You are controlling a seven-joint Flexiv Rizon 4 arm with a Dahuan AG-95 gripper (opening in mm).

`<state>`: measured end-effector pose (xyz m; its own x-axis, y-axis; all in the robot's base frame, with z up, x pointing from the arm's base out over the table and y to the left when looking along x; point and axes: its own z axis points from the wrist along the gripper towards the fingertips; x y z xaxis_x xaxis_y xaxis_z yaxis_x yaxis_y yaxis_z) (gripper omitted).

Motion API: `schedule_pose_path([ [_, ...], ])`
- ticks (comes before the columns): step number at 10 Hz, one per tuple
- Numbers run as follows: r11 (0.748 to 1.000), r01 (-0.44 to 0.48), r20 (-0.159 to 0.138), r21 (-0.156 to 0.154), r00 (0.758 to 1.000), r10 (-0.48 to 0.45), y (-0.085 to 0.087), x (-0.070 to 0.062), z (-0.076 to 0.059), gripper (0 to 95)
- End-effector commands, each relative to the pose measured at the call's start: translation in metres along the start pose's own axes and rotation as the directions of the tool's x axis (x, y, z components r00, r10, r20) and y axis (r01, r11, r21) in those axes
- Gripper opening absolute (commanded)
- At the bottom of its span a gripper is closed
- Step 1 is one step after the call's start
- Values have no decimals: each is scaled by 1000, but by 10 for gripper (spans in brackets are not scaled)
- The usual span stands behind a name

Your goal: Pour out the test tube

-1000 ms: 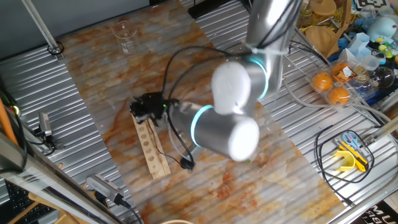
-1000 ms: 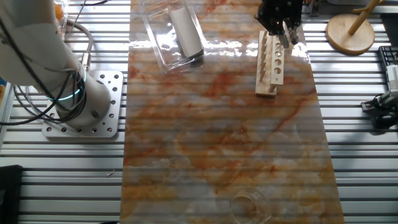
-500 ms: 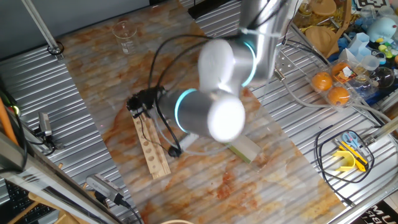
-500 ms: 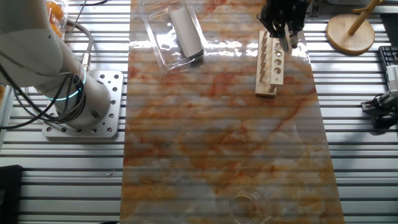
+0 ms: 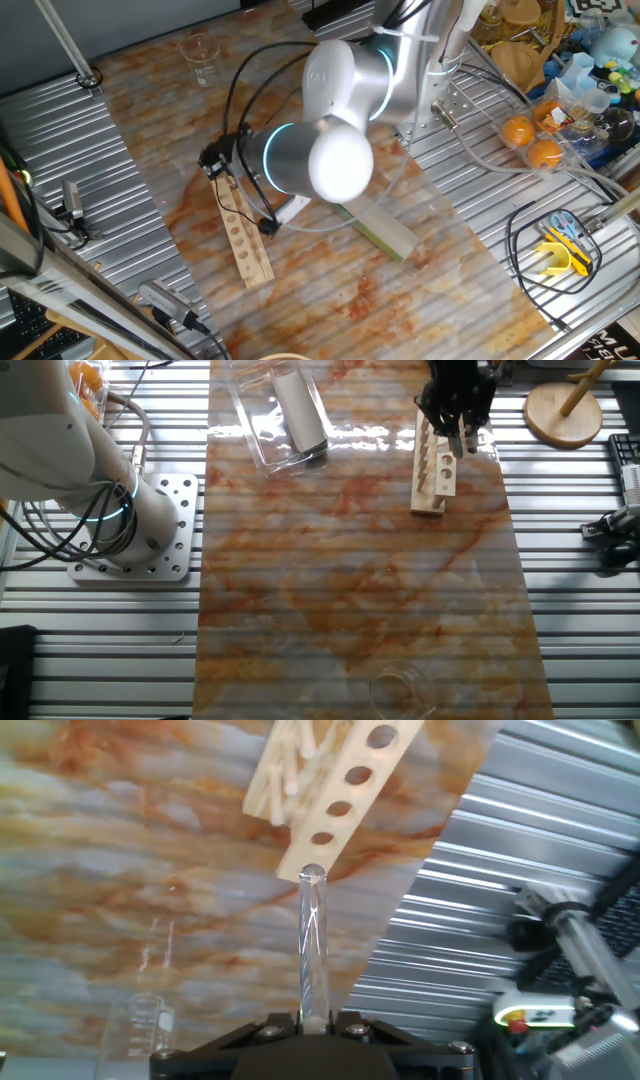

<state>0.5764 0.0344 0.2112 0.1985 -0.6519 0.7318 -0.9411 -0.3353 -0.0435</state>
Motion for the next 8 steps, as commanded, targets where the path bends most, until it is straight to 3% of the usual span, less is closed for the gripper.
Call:
schedule_pose_path([
  [1,1000,-2,12,2,1000,2,8,8,7,0],
  [3,999,-22,17,-28,1000,23,13,12,12,0],
  [8,995,-41,71,-96,996,48,25,18,34,0],
])
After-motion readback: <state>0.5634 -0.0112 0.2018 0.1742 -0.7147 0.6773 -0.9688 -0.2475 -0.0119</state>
